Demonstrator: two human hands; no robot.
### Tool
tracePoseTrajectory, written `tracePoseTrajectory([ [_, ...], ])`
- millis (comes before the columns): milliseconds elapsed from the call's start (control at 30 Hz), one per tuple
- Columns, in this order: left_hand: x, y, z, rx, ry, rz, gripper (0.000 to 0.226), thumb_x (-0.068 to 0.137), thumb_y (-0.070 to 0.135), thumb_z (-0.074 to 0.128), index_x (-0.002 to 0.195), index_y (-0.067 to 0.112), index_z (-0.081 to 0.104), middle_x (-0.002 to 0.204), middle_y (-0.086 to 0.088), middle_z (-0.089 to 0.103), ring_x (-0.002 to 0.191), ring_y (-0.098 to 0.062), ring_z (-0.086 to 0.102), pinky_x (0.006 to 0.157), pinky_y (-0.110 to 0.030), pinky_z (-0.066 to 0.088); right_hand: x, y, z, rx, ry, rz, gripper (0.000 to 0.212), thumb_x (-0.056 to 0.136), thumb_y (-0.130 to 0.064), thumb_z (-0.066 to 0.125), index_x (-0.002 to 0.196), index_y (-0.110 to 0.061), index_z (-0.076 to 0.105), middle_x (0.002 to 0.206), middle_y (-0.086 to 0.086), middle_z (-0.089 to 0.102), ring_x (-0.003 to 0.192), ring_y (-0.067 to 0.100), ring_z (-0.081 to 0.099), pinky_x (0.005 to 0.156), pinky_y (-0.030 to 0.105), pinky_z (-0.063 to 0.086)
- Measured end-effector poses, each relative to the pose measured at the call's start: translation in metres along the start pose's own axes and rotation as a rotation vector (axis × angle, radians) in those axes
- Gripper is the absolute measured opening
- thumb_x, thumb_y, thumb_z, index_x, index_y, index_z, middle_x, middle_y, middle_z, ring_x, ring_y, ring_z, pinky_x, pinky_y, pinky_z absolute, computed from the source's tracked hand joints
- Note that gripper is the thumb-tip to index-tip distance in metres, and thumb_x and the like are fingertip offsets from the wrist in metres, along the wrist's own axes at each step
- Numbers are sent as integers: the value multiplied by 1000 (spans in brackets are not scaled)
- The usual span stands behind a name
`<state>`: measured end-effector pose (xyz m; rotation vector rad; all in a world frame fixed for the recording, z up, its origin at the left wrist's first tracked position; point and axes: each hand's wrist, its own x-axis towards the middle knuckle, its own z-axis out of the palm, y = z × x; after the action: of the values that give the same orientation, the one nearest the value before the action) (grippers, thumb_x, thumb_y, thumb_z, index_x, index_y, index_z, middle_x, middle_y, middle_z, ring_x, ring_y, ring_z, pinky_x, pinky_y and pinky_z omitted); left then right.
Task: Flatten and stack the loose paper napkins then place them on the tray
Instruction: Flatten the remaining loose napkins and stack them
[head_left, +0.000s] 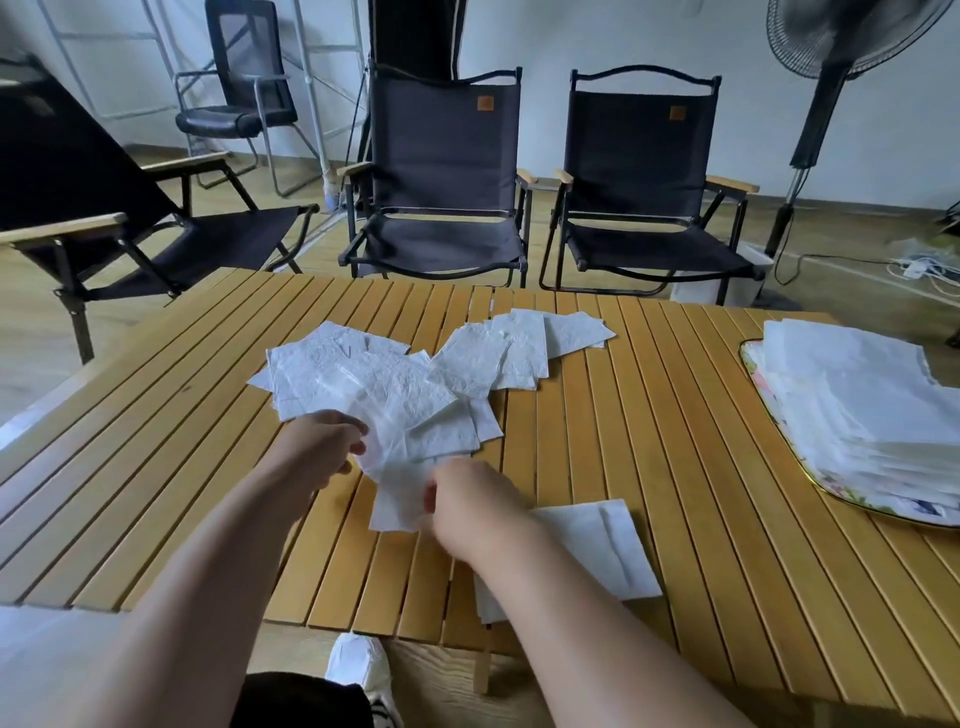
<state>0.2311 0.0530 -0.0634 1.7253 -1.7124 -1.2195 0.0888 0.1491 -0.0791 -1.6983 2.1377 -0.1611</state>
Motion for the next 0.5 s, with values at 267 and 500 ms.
tracePoseTrajectory([
  [267,2,-4,6,351,-283,391,54,84,-1,72,132,22,61,125,6,53,105,-14,57,87,-24,53,-9,30,-40,744,171,-177,5,86,-20,63,82,-20,62,77,-5,61,69,11,53,62,27,42],
  [500,-17,26,28,0,-375,371,16,93,33,67,92,20,77,85,2,76,83,-13,67,77,-33,51,-29,90,-68,957,207,33,13,87,-33,69,94,-22,67,76,-10,65,61,6,55,59,25,38],
])
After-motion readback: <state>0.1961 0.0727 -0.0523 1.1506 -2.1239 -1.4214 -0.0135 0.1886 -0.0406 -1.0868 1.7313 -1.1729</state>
